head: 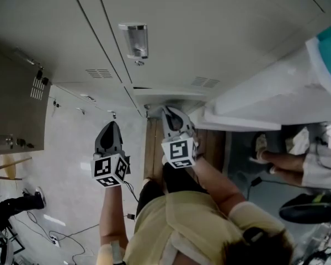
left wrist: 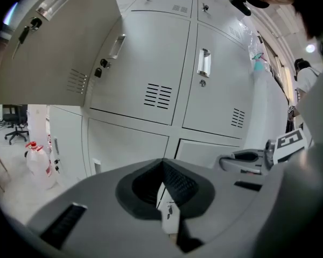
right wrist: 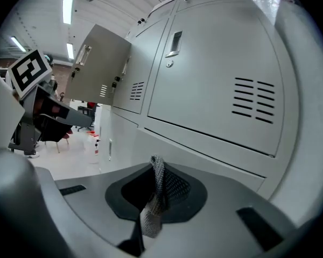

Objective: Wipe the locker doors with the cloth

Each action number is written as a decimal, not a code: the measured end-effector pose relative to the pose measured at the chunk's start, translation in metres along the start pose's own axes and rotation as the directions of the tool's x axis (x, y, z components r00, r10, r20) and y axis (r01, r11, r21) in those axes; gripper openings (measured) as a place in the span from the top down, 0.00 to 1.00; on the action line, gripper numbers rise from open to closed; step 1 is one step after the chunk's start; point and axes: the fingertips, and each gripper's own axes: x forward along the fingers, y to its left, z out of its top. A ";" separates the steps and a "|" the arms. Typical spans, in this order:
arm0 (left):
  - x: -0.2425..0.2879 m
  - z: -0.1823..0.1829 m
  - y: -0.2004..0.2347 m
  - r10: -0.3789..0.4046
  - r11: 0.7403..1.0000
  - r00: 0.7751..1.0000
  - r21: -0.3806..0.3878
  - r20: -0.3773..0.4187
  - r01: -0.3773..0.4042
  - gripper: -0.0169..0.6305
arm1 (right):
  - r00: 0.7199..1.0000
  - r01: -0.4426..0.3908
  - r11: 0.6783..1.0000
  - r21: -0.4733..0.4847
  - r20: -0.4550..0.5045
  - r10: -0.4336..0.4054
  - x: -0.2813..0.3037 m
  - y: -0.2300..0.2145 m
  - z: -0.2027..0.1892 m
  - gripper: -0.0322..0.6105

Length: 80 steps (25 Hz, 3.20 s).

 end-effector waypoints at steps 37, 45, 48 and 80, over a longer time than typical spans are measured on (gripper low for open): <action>0.013 -0.016 0.001 0.006 0.999 0.999 -0.034 -0.047 -0.008 1.00 | 0.999 -0.010 1.000 -0.015 -0.036 0.010 0.049 0.002 -0.032 0.92; 0.029 -0.014 -0.024 -0.064 0.998 0.996 -0.010 -0.058 0.064 1.00 | 0.996 0.070 0.997 0.017 -0.060 -0.069 0.032 -0.030 -0.047 0.92; 0.036 -0.014 -0.034 -0.087 0.996 0.994 -0.002 -0.064 0.087 1.00 | 0.993 0.100 0.995 0.026 -0.067 -0.098 0.027 -0.041 -0.054 0.92; 0.054 -0.025 -0.062 -0.143 0.990 0.986 -0.001 -0.084 0.143 1.00 | 0.987 0.113 0.993 0.030 -0.117 -0.108 -0.012 -0.060 -0.065 0.92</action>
